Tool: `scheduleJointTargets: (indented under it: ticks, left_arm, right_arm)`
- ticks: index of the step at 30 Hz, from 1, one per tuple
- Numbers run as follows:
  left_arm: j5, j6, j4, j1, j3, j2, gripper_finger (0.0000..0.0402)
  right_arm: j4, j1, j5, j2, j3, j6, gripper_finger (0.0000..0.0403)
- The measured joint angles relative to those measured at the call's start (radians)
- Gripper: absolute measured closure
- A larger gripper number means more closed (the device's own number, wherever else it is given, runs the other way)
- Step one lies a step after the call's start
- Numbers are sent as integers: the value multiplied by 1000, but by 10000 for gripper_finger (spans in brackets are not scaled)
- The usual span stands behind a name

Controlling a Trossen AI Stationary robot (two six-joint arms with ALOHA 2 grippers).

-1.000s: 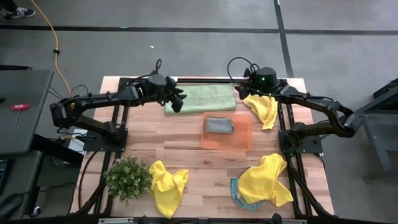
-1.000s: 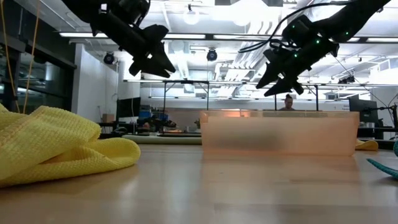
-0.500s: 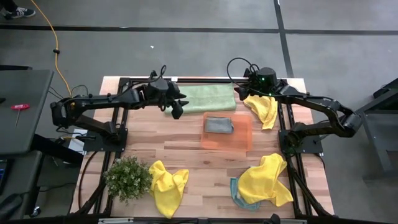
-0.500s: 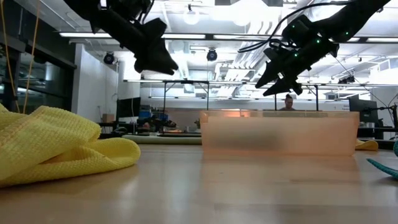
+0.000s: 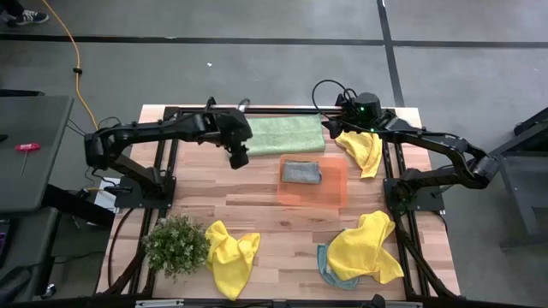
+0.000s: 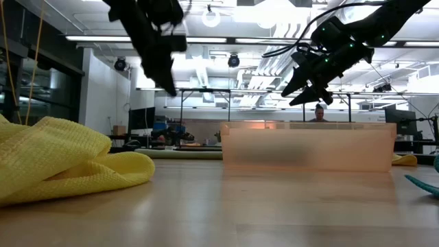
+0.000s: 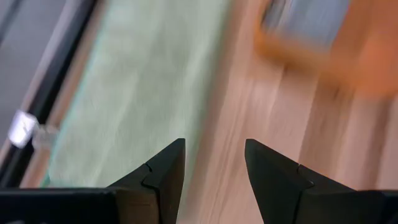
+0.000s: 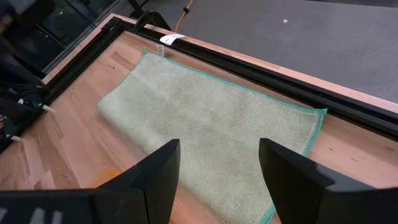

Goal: Fold microfiber towels
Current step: Fold the green microfiber towel

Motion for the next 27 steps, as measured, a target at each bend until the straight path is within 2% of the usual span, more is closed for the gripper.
scheduleJointTargets:
  ticks: [4, 8, 11, 16, 22, 27]
  left_arm:
    - [-42, 4, -53, -2, -30, 61, 243]
    - [-61, 32, -19, -2, -84, 99, 243]
    - [-82, 71, 25, 2, -139, 108, 243]
    - [-184, 109, 106, 2, -213, 108, 243]
    - [-194, 185, 157, 1, -282, 108, 243]
    - [-288, 188, 199, 3, -321, 108, 243]
  right_arm:
    - [0, 0, 0, 0, 0, 0, 192]
    - [0, 0, 0, 0, 0, -1, 192]
    - [-2, 0, 0, 0, 0, -2, 192]
    - [-3, 0, 1, 0, 0, -2, 192]
    - [-3, 0, 1, 0, 0, -2, 192]
    - [-3, 0, 1, 0, 0, -2, 192]
